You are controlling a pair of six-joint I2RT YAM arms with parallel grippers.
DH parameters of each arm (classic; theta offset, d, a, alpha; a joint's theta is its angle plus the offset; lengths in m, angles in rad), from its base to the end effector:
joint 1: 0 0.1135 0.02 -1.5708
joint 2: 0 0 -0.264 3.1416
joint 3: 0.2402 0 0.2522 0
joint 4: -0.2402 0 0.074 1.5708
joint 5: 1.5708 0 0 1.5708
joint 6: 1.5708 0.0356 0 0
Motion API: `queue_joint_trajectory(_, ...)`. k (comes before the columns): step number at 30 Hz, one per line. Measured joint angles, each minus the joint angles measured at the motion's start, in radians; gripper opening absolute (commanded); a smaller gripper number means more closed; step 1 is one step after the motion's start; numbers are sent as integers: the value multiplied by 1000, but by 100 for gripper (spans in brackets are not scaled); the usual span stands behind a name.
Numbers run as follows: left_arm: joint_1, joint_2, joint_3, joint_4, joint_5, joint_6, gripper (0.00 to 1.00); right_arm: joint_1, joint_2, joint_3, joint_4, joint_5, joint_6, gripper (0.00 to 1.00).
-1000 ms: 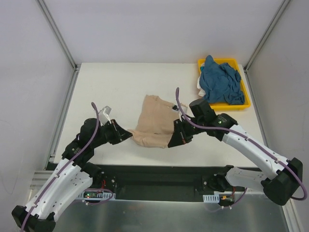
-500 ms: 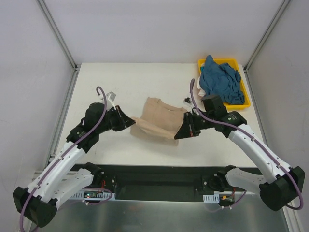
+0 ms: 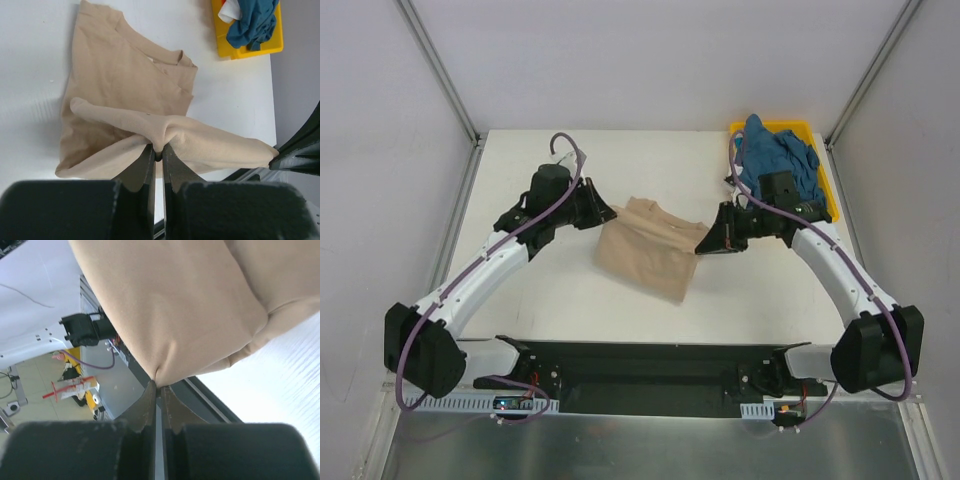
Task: Fold and stack the t-shirts
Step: Fold the long partially folded tshirt into a neat square
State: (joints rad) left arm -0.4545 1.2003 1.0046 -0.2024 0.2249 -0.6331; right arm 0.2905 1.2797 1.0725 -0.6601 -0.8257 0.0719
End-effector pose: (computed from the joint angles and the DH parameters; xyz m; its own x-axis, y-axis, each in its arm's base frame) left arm 0.2450 -0.1286 0.3287 -0.6433 -0.3276 -0.6920 0.2879 0.7340 -0.6151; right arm 0.2414 0.0995 0.2999 -0.7754 -0.1810 -0.6049 -0.5956 0.5278 0.6055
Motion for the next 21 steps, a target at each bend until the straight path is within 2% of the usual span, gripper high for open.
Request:
queue_joint_trajectory(6,39,182,124,28,21,31,0,-62,138,87,2,-42,-25,1)
queue_joint_trajectory(14,76,477,328,50,116,56,0,-137,327,166,3,-52,-34,1)
queue_joint_trajectory(21,88,687,468,54,187,63,1,-169,467,221,0,-8,-37,11)
